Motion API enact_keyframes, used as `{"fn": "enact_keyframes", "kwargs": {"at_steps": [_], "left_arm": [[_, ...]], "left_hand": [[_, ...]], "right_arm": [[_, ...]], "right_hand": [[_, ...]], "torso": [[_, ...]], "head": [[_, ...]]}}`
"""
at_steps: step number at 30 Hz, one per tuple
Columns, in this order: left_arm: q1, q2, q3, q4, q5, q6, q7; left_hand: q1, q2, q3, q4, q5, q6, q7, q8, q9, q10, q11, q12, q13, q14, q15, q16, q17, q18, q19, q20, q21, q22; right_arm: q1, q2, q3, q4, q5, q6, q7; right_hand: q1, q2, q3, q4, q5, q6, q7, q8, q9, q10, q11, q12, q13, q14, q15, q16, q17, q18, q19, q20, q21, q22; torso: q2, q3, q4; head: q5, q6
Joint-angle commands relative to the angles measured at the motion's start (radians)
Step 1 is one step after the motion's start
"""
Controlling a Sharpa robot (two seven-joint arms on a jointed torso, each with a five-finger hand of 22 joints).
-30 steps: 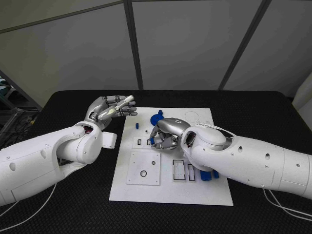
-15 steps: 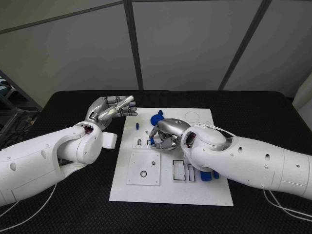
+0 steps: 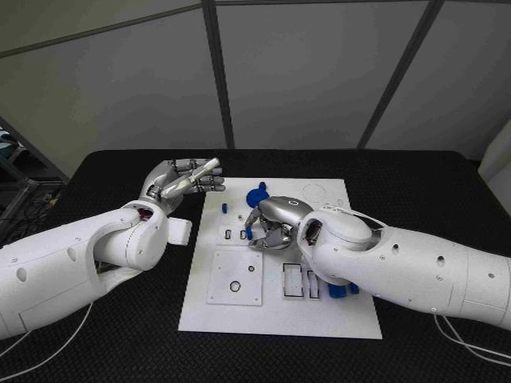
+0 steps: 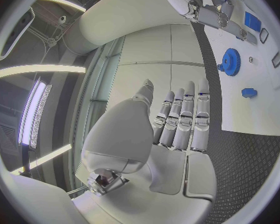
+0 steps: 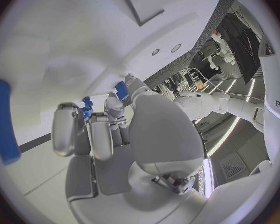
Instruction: Assemble the parts on the task board
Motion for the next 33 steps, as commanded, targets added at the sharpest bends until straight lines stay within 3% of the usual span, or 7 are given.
{"fn": "enact_keyframes", "kwargs": {"at_steps": [1,14,19,23,26,30,33], "left_arm": [[0.002,0.002,0.001,-0.001,-0.006,0.012,0.004],[0.001,0.004,0.001,-0.010,-0.043,0.013,-0.023],[0.001,-0.002,0.001,-0.010,-0.147,0.023,-0.094],[0.002,-0.015,0.001,-0.001,-0.260,0.062,-0.201],[0.007,-0.027,0.002,0.010,-0.382,0.133,-0.326],[0.028,-0.033,0.003,0.023,-0.522,0.226,-0.482],[0.053,-0.030,0.003,0.029,-0.611,0.284,-0.616]], "left_hand": [[-0.001,0.006,-0.008,0.000,-0.001,0.005,0.002,-0.004,0.000,0.007,0.002,-0.004,0.000,0.001,0.006,-0.006,0.002,0.004,-0.004,0.005,-0.006,-0.001],[0.001,0.005,-0.026,-0.008,-0.002,0.023,-0.008,-0.008,0.001,0.025,-0.009,-0.006,0.003,0.054,-0.010,0.012,0.024,0.008,0.046,-0.009,0.027,0.011],[-0.011,-0.001,-0.050,-0.008,-0.001,0.083,-0.033,0.011,0.009,0.130,-0.045,0.035,0.026,0.188,-0.055,0.105,0.084,0.008,0.156,-0.052,0.112,0.051],[-0.019,0.000,-0.063,0.001,0.007,0.134,-0.060,0.034,0.020,0.238,-0.088,0.101,0.066,0.335,-0.103,0.269,0.189,0.007,0.263,-0.100,0.228,0.115],[-0.024,0.005,-0.072,0.013,0.001,0.131,-0.075,0.059,0.035,0.242,-0.109,0.180,0.135,0.310,-0.118,0.477,0.358,-0.003,0.261,-0.123,0.347,0.205],[-0.075,0.019,-0.099,0.060,0.007,0.125,-0.098,0.128,0.071,0.237,-0.116,0.374,0.285,0.372,-0.138,1.002,0.887,-0.039,0.334,-0.136,0.637,0.555],[-0.109,0.027,-0.119,0.098,0.003,0.121,-0.105,0.177,0.099,0.225,-0.136,0.517,0.394,0.405,-0.148,1.182,1.084,-0.061,0.378,-0.145,0.768,0.725]], "right_arm": [[0.000,-0.014,0.000,0.019,0.020,-0.078,0.048],[0.001,-0.115,0.004,0.116,0.153,-0.180,0.241],[0.004,-0.165,0.035,0.152,0.259,-0.201,0.336],[0.013,-0.208,0.061,0.170,0.392,-0.212,0.398],[0.032,-0.241,0.082,0.166,0.497,-0.217,0.425],[0.062,-0.277,0.094,0.144,0.599,-0.216,0.435],[0.080,-0.297,0.098,0.120,0.652,-0.214,0.438]], "right_hand": [[0.003,-0.012,0.000,0.008,0.004,-0.010,0.001,-0.002,-0.001,0.002,0.001,0.007,0.004,0.077,0.005,-0.004,0.143,0.008,-0.003,0.006,-0.003,0.000],[0.017,-0.029,-0.051,0.044,0.016,-0.094,0.016,-0.003,-0.012,-0.002,0.016,0.034,0.012,0.076,0.018,-0.002,0.147,0.010,-0.008,0.019,-0.008,-0.007],[0.043,-0.010,-0.057,0.043,0.026,-0.052,0.009,0.031,-0.002,0.005,0.010,0.047,0.017,0.076,0.014,-0.003,0.145,0.010,-0.008,0.017,-0.008,-0.006],[0.070,0.013,-0.046,0.025,0.070,0.024,-0.009,0.074,0.012,0.021,-0.006,0.059,0.026,0.074,0.001,-0.009,0.136,0.012,-0.013,0.007,-0.015,-0.017],[0.077,0.021,-0.040,0.018,0.080,0.051,-0.015,0.087,0.015,0.029,-0.013,0.063,0.029,0.074,-0.006,-0.010,0.136,0.013,-0.013,0.000,-0.017,-0.019],[0.077,0.023,-0.039,0.017,0.082,0.054,-0.016,0.089,0.015,0.028,-0.014,0.060,0.026,0.073,-0.007,-0.012,0.132,0.013,-0.015,-0.001,-0.019,-0.023],[0.076,0.024,-0.038,0.017,0.083,0.055,-0.017,0.089,0.014,0.025,-0.015,0.057,0.022,0.070,-0.007,-0.018,0.123,0.015,-0.019,-0.002,-0.024,-0.031]], "torso": [[0.000,0.0009,-0.0006],[-0.001,0.0009,-0.0015],[-0.002,-0.0006,0.0008],[-0.006,0.0001,-0.0015],[-0.013,0.0019,-0.0050],[-0.027,0.0037,-0.0078],[-0.038,0.0059,-0.0085]], "head": [[0.000,0.001],[0.001,0.010],[0.001,0.016],[0.007,0.017],[0.010,0.012],[0.015,0.002],[0.015,-0.006]]}}
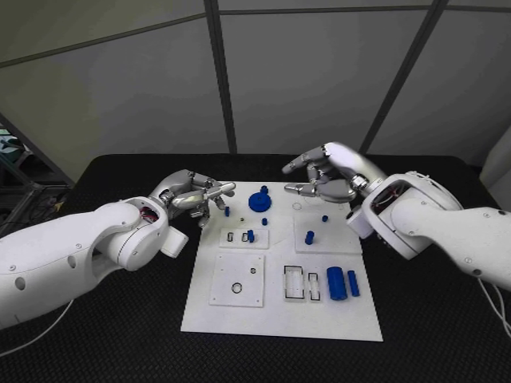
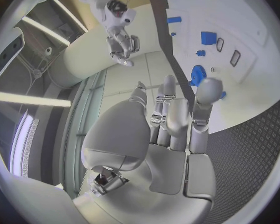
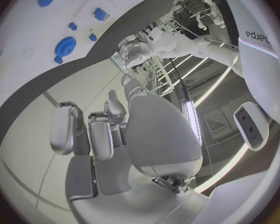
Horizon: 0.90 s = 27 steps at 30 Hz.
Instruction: Assemble the parts on the task board
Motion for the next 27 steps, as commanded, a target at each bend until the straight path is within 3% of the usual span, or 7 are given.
{"fn": "enact_keyframes", "kwargs": {"at_steps": [1,2,3,5,7,15,27], "left_arm": [[0.028,0.007,0.002,0.007,-0.242,0.164,-0.303],[0.041,0.013,0.002,0.005,-0.269,0.188,-0.351],[0.054,0.020,0.001,0.000,-0.295,0.207,-0.394],[0.071,0.033,-0.002,-0.008,-0.331,0.232,-0.440],[0.100,0.059,-0.020,-0.025,-0.381,0.262,-0.494],[0.168,0.151,-0.100,-0.092,-0.478,0.316,-0.561],[0.201,0.247,-0.158,-0.175,-0.525,0.345,-0.583]], "left_hand": [[-0.005,0.007,-0.008,0.018,-0.001,-0.003,-0.015,0.053,0.032,-0.019,-0.018,0.142,0.113,0.040,-0.008,0.130,0.147,-0.021,0.035,-0.011,0.106,0.139],[-0.004,0.014,-0.009,0.026,-0.005,-0.010,-0.018,0.077,0.047,-0.014,-0.020,0.248,0.220,0.049,-0.012,0.167,0.191,-0.030,0.047,-0.011,0.142,0.189],[0.008,0.027,-0.017,0.042,0.011,-0.052,-0.026,0.147,0.095,-0.048,-0.035,0.444,0.402,0.055,-0.016,0.211,0.241,-0.037,0.053,-0.014,0.202,0.261],[-0.018,0.025,-0.032,0.064,-0.006,-0.055,-0.023,0.164,0.105,-0.023,-0.025,0.507,0.478,0.065,-0.014,0.231,0.270,-0.044,0.065,-0.014,0.227,0.305],[-0.039,0.020,-0.059,0.084,-0.008,-0.060,-0.031,0.214,0.137,0.026,-0.032,0.615,0.596,0.083,-0.018,0.264,0.316,-0.054,0.087,-0.016,0.272,0.377],[-0.099,0.020,-0.122,0.088,-0.009,-0.081,-0.042,0.273,0.183,0.038,-0.038,0.658,0.645,0.092,-0.026,0.280,0.338,-0.061,0.100,-0.021,0.301,0.425],[-0.122,0.027,-0.145,0.089,-0.009,-0.091,-0.043,0.290,0.199,0.031,-0.039,0.655,0.643,0.092,-0.027,0.280,0.340,-0.062,0.099,-0.023,0.304,0.431]], "right_arm": [[0.013,-0.014,0.002,-0.022,0.177,-0.023,0.051],[0.017,-0.018,0.003,-0.031,0.193,-0.024,0.052],[0.020,-0.022,0.004,-0.040,0.208,-0.025,0.052],[0.023,-0.026,0.004,-0.051,0.225,-0.027,0.053],[0.026,-0.028,0.005,-0.067,0.242,-0.025,0.050],[0.030,-0.023,0.005,-0.092,0.250,-0.022,0.037],[0.030,-0.004,0.005,-0.109,0.231,-0.013,0.015]], "right_hand": [[0.008,0.002,0.002,-0.005,0.007,0.008,0.000,0.005,0.000,0.001,-0.002,-0.003,-0.003,0.071,-0.005,-0.007,0.118,0.016,-0.004,-0.007,-0.005,-0.005],[0.007,0.003,0.002,-0.005,0.007,0.008,0.000,0.005,0.000,0.000,-0.003,-0.004,-0.005,0.070,-0.006,-0.010,0.113,0.016,-0.005,-0.008,-0.007,-0.008],[0.006,0.004,0.003,-0.004,0.007,0.008,0.000,0.005,0.000,0.000,-0.003,-0.005,-0.006,0.069,-0.006,-0.012,0.110,0.017,-0.006,-0.008,-0.009,-0.010],[0.006,0.004,0.003,-0.004,0.008,0.008,0.000,0.005,0.000,0.000,-0.003,-0.005,-0.006,0.068,-0.006,-0.013,0.108,0.017,-0.007,-0.008,-0.009,-0.011],[0.005,0.005,0.003,-0.005,0.009,0.008,0.000,0.004,-0.001,-0.002,-0.003,-0.009,-0.010,0.067,-0.006,-0.016,0.103,0.018,-0.010,-0.009,-0.013,-0.017],[0.002,0.005,0.002,-0.005,0.011,0.006,-0.001,0.002,-0.003,-0.008,-0.004,-0.018,-0.020,0.064,-0.008,-0.024,0.092,0.020,-0.016,-0.011,-0.021,-0.029],[-0.003,0.004,0.001,-0.004,0.012,0.003,0.000,0.000,-0.006,-0.012,-0.004,-0.025,-0.027,0.062,-0.008,-0.029,0.084,0.022,-0.020,-0.012,-0.027,-0.038]], "torso": [[-0.019,0.0041,-0.0028],[-0.022,0.0048,-0.0030],[-0.026,0.0054,-0.0028],[-0.030,0.0060,-0.0021],[-0.040,0.0082,-0.0015],[-0.050,0.0113,-0.0029],[-0.045,0.0103,-0.0033]], "head": [[0.000,-0.010],[0.001,-0.013],[0.001,-0.015],[0.002,-0.018],[0.006,-0.027],[0.012,-0.040],[0.019,-0.046]]}}
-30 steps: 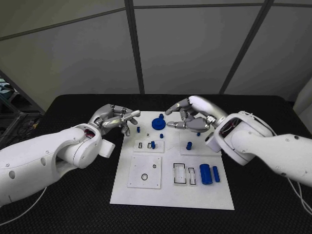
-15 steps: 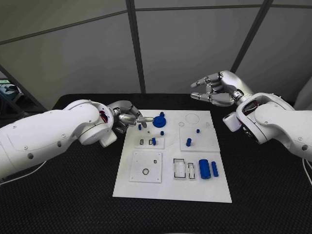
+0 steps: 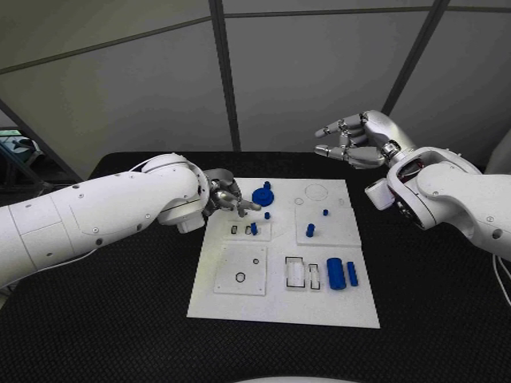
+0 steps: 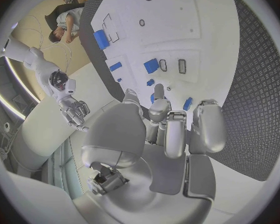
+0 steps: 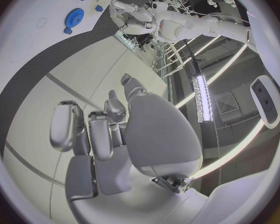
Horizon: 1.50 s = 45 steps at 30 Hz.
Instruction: Assemble the parts on the task board
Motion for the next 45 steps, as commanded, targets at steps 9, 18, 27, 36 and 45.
{"fn": "enact_keyframes", "kwargs": {"at_steps": [9,18,27,36,45], "left_arm": [[0.007,0.046,-0.028,-0.044,-0.046,0.051,-0.033],[0.008,0.068,-0.041,-0.060,-0.047,0.070,-0.034],[0.008,0.076,-0.049,-0.054,-0.047,0.085,-0.035],[0.008,0.080,-0.052,-0.051,-0.047,0.092,-0.035],[0.008,0.086,-0.052,-0.051,-0.046,0.091,-0.035]], "left_hand": [[-0.010,0.005,-0.008,-0.001,-0.006,-0.007,-0.001,0.008,0.004,-0.007,-0.004,-0.004,-0.005,0.091,-0.009,0.003,0.220,0.006,0.009,0.001,0.008,0.005],[-0.003,0.009,-0.009,-0.004,-0.006,-0.010,-0.001,0.013,0.010,-0.008,-0.004,-0.004,-0.005,0.093,-0.009,0.007,0.226,0.005,0.012,0.001,0.013,0.015],[0.006,0.011,-0.011,-0.005,-0.006,-0.010,-0.002,0.020,0.017,-0.007,-0.005,-0.002,-0.001,0.096,-0.010,0.013,0.233,0.002,0.018,0.001,0.020,0.028],[0.016,0.014,-0.014,-0.007,-0.006,-0.009,-0.005,0.030,0.026,-0.003,-0.007,0.002,0.004,0.098,-0.011,0.017,0.240,0.001,0.021,0.000,0.025,0.038],[0.034,0.019,-0.014,-0.011,-0.006,-0.011,-0.007,0.040,0.037,0.000,-0.009,0.005,0.008,0.099,-0.012,0.019,0.243,0.000,0.022,-0.001,0.029,0.044]], "right_arm": [[0.002,0.009,0.001,-0.008,0.000,0.007,-0.017],[0.002,0.014,0.001,-0.012,0.000,0.012,-0.023],[0.002,0.018,0.001,-0.017,-0.001,0.019,-0.028],[0.002,0.023,0.001,-0.022,-0.001,0.023,-0.031],[0.002,0.028,0.001,-0.026,-0.001,0.028,-0.035]], "right_hand": [[-0.008,0.004,-0.002,-0.002,0.004,-0.001,0.000,-0.003,-0.003,-0.010,0.000,-0.007,-0.005,0.061,-0.008,-0.007,0.080,0.014,-0.011,0.000,-0.009,-0.009],[-0.011,0.005,-0.003,-0.001,0.004,-0.003,0.001,-0.004,-0.004,-0.012,0.001,-0.011,-0.009,0.060,-0.008,-0.011,0.075,0.016,-0.015,0.000,-0.013,-0.016],[-0.012,0.005,-0.003,0.000,0.004,-0.004,0.001,-0.004,-0.005,-0.014,0.001,-0.014,-0.013,0.059,-0.008,-0.013,0.071,0.017,-0.018,0.000,-0.017,-0.022],[-0.012,0.006,-0.003,0.000,0.004,-0.004,0.001,-0.004,-0.005,-0.015,0.001,-0.015,-0.013,0.058,-0.008,-0.014,0.070,0.017,-0.018,0.000,-0.018,-0.023],[-0.013,0.006,-0.003,0.000,0.005,-0.004,0.001,-0.005,-0.005,-0.015,0.001,-0.015,-0.014,0.058,-0.008,-0.015,0.069,0.017,-0.019,0.000,-0.019,-0.025]], "torso": [[0.004,0.0002,-0.0023],[0.005,-0.0014,-0.0010],[0.005,-0.0013,-0.0002],[0.006,-0.0007,-0.0016],[0.007,-0.0010,-0.0012]], "head": [[0.002,-0.007],[0.001,-0.013],[0.001,-0.019],[0.002,-0.021],[0.000,-0.023]]}}
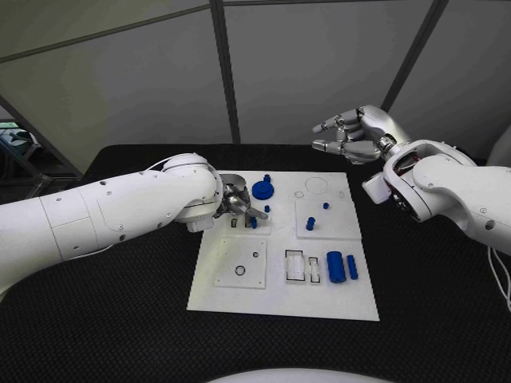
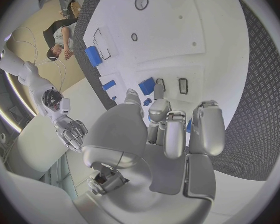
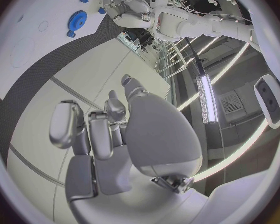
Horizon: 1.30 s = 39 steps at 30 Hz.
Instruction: Assemble the parts on the task board
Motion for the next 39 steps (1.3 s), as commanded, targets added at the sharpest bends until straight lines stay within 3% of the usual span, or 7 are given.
{"fn": "enact_keyframes", "kwargs": {"at_steps": [1,16,24,32,39], "left_arm": [[0.002,0.003,0.000,0.002,-0.005,0.008,-0.008],[0.002,0.002,0.000,0.003,0.000,0.011,-0.008],[0.002,0.000,0.000,0.011,0.016,0.013,-0.007],[0.002,-0.008,0.000,0.020,0.042,0.011,-0.006],[0.002,-0.020,0.000,0.032,0.067,-0.009,-0.003]], "left_hand": [[0.015,0.003,-0.005,-0.003,-0.006,-0.008,-0.003,0.007,0.003,0.004,-0.005,0.005,0.001,0.099,-0.005,0.004,0.243,0.000,0.008,-0.001,0.006,0.002],[0.069,0.015,0.009,-0.023,-0.005,-0.018,-0.006,0.026,0.027,0.006,-0.008,0.005,0.004,0.100,-0.007,0.006,0.246,0.000,0.005,-0.003,0.007,0.007],[0.162,0.048,0.077,-0.075,-0.004,-0.032,-0.012,0.038,0.047,0.004,-0.014,0.000,0.004,0.100,-0.012,0.006,0.247,0.001,0.003,-0.007,0.008,0.010],[0.198,0.052,0.129,-0.095,-0.004,-0.037,-0.019,0.044,0.063,0.004,-0.020,-0.004,0.005,0.101,-0.017,0.008,0.249,0.001,0.002,-0.012,0.008,0.013],[0.244,0.067,0.236,-0.115,-0.003,-0.048,-0.025,0.045,0.081,0.007,-0.029,-0.009,0.008,0.102,-0.024,0.011,0.254,0.000,0.002,-0.019,0.009,0.018]], "right_arm": [[0.002,0.002,0.001,-0.001,0.000,0.010,-0.002],[0.002,0.009,0.001,-0.010,0.000,0.021,-0.008],[0.002,0.012,0.001,-0.016,0.000,0.028,-0.012],[0.002,0.015,0.001,-0.023,0.000,0.034,-0.015],[0.002,0.019,0.001,-0.030,0.000,0.036,-0.014]], "right_hand": [[-0.009,0.002,-0.003,0.000,0.004,-0.004,0.001,-0.005,-0.001,-0.008,0.001,-0.004,-0.002,0.058,-0.008,-0.007,0.069,0.018,-0.004,0.000,-0.006,-0.001],[-0.009,0.004,-0.003,0.000,0.006,-0.004,0.001,-0.005,-0.002,-0.008,0.001,-0.004,-0.002,0.057,-0.008,-0.009,0.066,0.019,-0.006,0.000,-0.009,-0.004],[-0.008,0.005,-0.002,-0.001,0.007,-0.005,0.001,-0.005,-0.002,-0.008,0.000,-0.005,-0.003,0.057,-0.008,-0.010,0.065,0.019,-0.006,0.000,-0.009,-0.005],[-0.008,0.005,-0.002,-0.001,0.008,-0.005,0.001,-0.005,-0.003,-0.008,0.000,-0.005,-0.003,0.057,-0.008,-0.011,0.064,0.019,-0.007,0.000,-0.011,-0.007],[-0.008,0.005,-0.002,-0.001,0.008,-0.005,0.001,-0.005,-0.003,-0.009,0.000,-0.006,-0.004,0.057,-0.008,-0.011,0.063,0.020,-0.007,0.000,-0.012,-0.008]], "torso": [[0.001,-0.0002,0.0003],[0.001,0.0001,0.0002],[0.001,-0.0003,-0.0003],[0.001,-0.0003,0.0008],[0.002,-0.0001,0.0004]], "head": [[-0.001,-0.001],[-0.002,-0.004],[-0.001,-0.006],[-0.002,-0.008],[-0.002,-0.008]]}}
